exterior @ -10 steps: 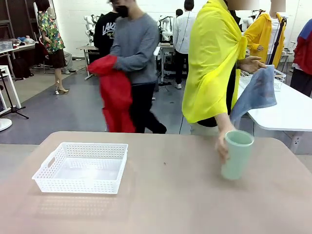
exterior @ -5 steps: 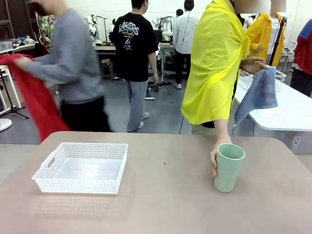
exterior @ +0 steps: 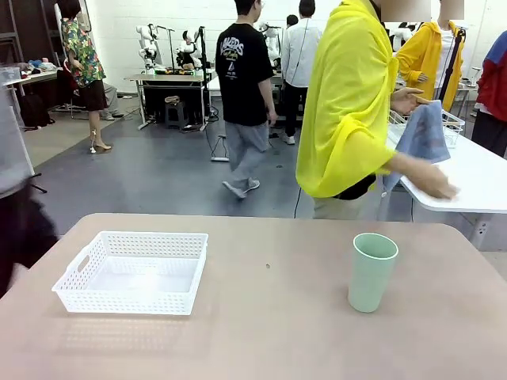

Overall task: Clean and organize the cups into the basket.
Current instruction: Pick up the Organizing basket and move it to the center of the table, then pick up the Reusable plastic cup from the right side of the table and place it inside the Organizing basket.

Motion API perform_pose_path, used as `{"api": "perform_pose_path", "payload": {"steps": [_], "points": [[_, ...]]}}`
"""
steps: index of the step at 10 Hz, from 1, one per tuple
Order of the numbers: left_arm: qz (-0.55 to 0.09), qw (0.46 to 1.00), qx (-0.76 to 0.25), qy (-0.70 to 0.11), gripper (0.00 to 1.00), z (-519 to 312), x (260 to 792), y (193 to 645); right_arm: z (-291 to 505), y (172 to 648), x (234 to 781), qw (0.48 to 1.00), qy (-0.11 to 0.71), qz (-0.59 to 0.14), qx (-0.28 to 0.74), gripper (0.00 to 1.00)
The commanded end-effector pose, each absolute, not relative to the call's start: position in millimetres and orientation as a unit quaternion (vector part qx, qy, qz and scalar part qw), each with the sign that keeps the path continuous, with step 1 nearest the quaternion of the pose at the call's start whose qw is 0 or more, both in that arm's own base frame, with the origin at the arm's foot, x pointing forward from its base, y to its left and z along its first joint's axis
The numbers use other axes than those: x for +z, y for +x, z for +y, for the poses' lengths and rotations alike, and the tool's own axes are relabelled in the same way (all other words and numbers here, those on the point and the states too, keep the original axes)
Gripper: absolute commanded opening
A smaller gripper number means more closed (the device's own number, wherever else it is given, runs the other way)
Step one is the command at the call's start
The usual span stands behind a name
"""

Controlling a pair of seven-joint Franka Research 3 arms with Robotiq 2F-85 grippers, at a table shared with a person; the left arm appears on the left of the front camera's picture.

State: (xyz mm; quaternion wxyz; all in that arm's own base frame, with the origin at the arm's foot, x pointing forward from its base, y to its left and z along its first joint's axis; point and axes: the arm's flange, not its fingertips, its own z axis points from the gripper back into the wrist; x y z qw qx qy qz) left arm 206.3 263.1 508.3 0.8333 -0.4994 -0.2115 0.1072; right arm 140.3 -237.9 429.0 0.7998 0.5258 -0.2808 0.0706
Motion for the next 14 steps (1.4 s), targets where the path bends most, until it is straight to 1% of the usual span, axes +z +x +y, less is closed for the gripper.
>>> {"api": "perform_pose_path", "payload": {"steps": [1,2,3,4,6,7,9,10,12,13,14], "points": [[-0.231,0.897,0.052,-0.373,1.00,250,521,224,-226,148,424,0.797,0.470,-0.312,0.218,1.00],[-0.226,0.925,0.036,-0.304,1.00,230,530,241,-211,163,422,0.783,0.458,-0.321,0.270,1.00],[-0.192,0.946,0.019,-0.262,1.00,202,534,256,-200,183,413,0.773,0.435,-0.347,0.305,1.00],[-0.172,0.966,0.027,-0.189,1.00,168,533,274,-186,206,395,0.761,0.436,-0.347,0.332,1.00],[-0.172,0.979,0.028,-0.108,1.00,114,531,296,-163,239,360,0.745,0.431,-0.346,0.373,1.00],[-0.181,0.979,0.025,-0.085,1.00,90,532,299,-154,256,343,0.753,0.407,-0.339,0.391,1.00],[-0.179,0.981,0.012,-0.073,1.00,52,527,302,-138,285,323,0.775,0.389,-0.327,0.377,1.00],[-0.171,0.982,0.002,-0.077,1.00,42,521,309,-131,292,319,0.779,0.382,-0.324,0.378,1.00],[-0.121,0.989,0.012,-0.081,1.00,37,510,331,-126,289,314,0.782,0.389,-0.313,0.374,1.00],[-0.119,0.987,0.010,-0.105,1.00,42,516,333,-155,313,324,0.780,0.391,-0.309,0.379,1.00],[-0.145,0.986,-0.002,-0.086,1.00,32,517,319,-155,313,324,0.780,0.391,-0.309,0.379,1.00]]}}
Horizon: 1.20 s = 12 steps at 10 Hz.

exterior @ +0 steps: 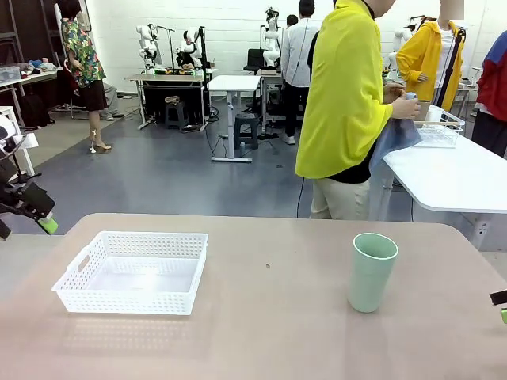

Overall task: Clean and organize the cups into the basket.
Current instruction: Pick up the Organizing basket and move it to the center of the table, then pick up the Reusable plastic cup from the right side of the table and place it inside the Organizing basket.

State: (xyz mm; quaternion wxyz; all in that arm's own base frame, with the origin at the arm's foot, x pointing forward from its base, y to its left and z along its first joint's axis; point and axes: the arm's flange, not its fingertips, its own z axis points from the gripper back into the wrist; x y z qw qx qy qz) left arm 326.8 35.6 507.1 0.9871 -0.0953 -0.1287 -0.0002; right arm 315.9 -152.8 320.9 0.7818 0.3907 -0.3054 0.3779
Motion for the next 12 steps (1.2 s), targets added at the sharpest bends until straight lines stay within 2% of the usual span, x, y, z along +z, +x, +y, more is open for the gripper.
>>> {"api": "perform_pose_path", "payload": {"steps": [1,5,7,9,12], "points": [[-0.145,0.986,-0.002,-0.086,1.00,32,517,319,-155,313,324,0.780,0.391,-0.309,0.379,1.00],[-0.145,0.986,-0.002,-0.086,1.00,32,517,319,-155,315,321,0.783,0.390,-0.307,0.375,1.00],[-0.136,0.987,-0.027,-0.084,1.00,31,514,333,-111,340,297,0.722,0.412,-0.341,0.438,1.00],[-0.121,0.990,-0.051,-0.050,1.00,25,498,347,-95,354,283,0.705,0.420,-0.356,0.447,1.00],[-0.093,0.992,-0.072,-0.042,1.00,14,472,362,-84,371,265,0.699,0.428,-0.353,0.451,1.00]]}}
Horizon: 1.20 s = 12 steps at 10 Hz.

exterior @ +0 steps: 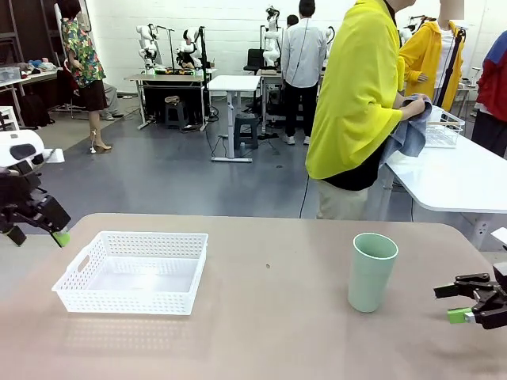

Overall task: Clean and organize the cups into the basket.
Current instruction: Pick up the Organizing basket and move it to the center of the table, then pick up the Reusable plastic cup from the right side of the table and place it inside the Organizing basket.

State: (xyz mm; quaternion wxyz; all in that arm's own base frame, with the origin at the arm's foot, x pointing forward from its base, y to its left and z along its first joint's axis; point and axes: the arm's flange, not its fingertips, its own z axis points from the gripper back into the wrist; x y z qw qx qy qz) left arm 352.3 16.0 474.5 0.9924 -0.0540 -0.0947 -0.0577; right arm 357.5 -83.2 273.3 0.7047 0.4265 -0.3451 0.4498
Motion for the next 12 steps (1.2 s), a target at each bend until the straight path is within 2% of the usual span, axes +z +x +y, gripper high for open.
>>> {"api": "perform_pose_path", "payload": {"steps": [1,3,7,9,10,11,12], "points": [[-0.087,0.993,-0.070,-0.041,1.00,11,463,368,-80,378,261,0.703,0.427,-0.350,0.447,1.00],[-0.080,0.994,-0.070,-0.035,1.00,5,449,377,-67,396,256,0.693,0.430,-0.358,0.456,1.00],[-0.069,0.995,-0.063,-0.034,1.00,3,438,386,-33,422,253,0.630,0.384,-0.397,0.546,1.00],[-0.080,0.995,-0.042,-0.030,1.00,3,439,394,-21,425,252,0.633,0.371,-0.396,0.553,1.00],[-0.117,0.993,-0.005,0.016,1.00,11,445,403,-21,423,253,0.658,0.350,-0.401,0.533,1.00],[-0.070,0.995,-0.061,-0.048,1.00,5,438,384,-27,423,263,0.630,0.388,-0.382,0.554,1.00],[-0.070,0.995,-0.061,-0.048,1.00,5,438,384,-27,423,263,0.630,0.388,-0.382,0.554,1.00]]}}
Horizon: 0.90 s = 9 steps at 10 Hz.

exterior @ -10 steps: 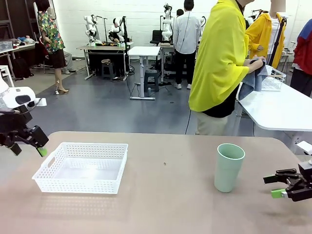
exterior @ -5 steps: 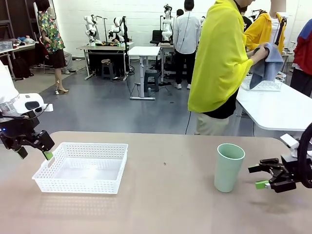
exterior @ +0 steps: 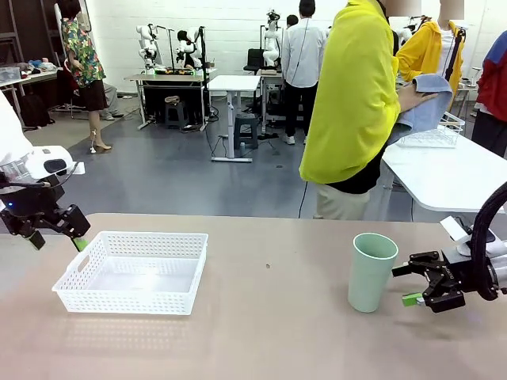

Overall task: Clean and organize the cups into the basket.
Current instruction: Pick up the Organizing basket and move it to the center of the table, then pick up the Reusable plastic cup from the right side of the table and place it inside the Organizing basket.

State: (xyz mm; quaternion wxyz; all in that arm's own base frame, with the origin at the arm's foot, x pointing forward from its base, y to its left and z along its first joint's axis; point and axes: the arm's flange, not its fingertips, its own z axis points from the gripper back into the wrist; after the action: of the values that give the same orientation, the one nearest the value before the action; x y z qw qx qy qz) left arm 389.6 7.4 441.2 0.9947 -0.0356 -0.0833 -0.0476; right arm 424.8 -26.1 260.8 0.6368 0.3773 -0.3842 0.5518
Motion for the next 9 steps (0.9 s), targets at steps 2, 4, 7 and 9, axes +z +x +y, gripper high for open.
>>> {"api": "perform_pose_path", "payload": {"steps": [2,4,7,9], "points": [[-0.070,0.995,-0.061,-0.048,1.00,5,438,384,-27,423,263,0.630,0.388,-0.382,0.554,1.00],[-0.069,0.993,-0.070,-0.058,1.00,6,431,396,-24,426,258,0.629,0.377,-0.382,0.563,1.00],[-0.079,0.994,-0.076,-0.029,1.00,7,420,405,-14,437,255,0.636,0.372,-0.395,0.548,1.00],[-0.068,0.995,-0.066,0.001,1.00,13,409,408,-9,442,254,0.628,0.381,-0.404,0.546,1.00]]}}
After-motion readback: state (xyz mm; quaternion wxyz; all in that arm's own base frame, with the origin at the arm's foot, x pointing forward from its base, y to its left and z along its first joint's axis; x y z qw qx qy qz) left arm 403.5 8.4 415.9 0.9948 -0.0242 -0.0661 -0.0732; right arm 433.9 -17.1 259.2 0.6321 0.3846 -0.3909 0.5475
